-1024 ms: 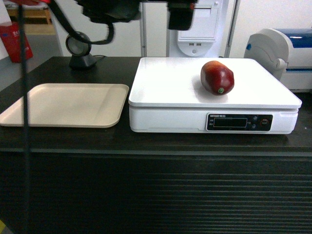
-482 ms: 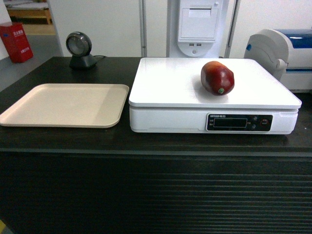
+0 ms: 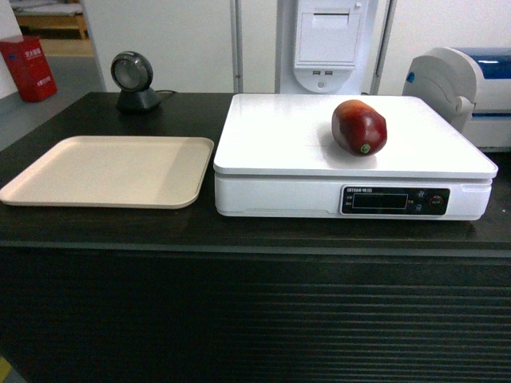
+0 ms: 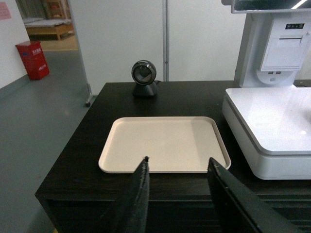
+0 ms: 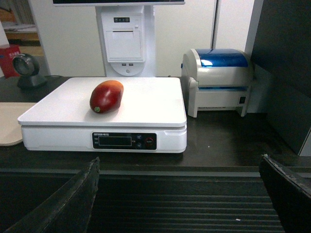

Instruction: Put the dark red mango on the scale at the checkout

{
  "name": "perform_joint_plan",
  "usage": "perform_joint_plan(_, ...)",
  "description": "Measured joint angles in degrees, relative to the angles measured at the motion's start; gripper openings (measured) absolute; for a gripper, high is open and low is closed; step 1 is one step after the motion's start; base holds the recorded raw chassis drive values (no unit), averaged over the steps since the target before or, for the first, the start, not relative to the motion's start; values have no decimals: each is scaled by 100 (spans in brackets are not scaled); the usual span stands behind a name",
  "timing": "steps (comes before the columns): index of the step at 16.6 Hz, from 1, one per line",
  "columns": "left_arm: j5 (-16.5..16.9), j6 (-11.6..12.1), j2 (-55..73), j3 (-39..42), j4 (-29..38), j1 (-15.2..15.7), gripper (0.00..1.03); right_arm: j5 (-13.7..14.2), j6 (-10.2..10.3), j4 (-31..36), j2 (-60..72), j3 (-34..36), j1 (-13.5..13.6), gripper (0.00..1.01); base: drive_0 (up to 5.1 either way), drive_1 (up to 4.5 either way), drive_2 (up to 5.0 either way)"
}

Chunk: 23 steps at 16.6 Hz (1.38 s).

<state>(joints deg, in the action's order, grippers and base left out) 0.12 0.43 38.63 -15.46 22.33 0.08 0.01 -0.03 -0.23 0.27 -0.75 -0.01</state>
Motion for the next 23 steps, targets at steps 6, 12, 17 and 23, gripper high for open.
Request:
perform_joint_plan(6,-9,-24,-999,848,-87,0,2,0,0,0,0,0,0,98,0,0,0)
perform_joint_plan(12,-11,-24,-1823,1235,-522,0,2,0,0,0,0,0,0,98,0,0,0)
perform_joint_plan(17,-15,-26,-2380,1491,-800,0,2,0,-2,2,0,0,0,98,0,0,0)
perform_joint_plan(23,-15,-24,-3348,1484,-1954,-2,2,0,0,0,0,0,0,98,0,0,0)
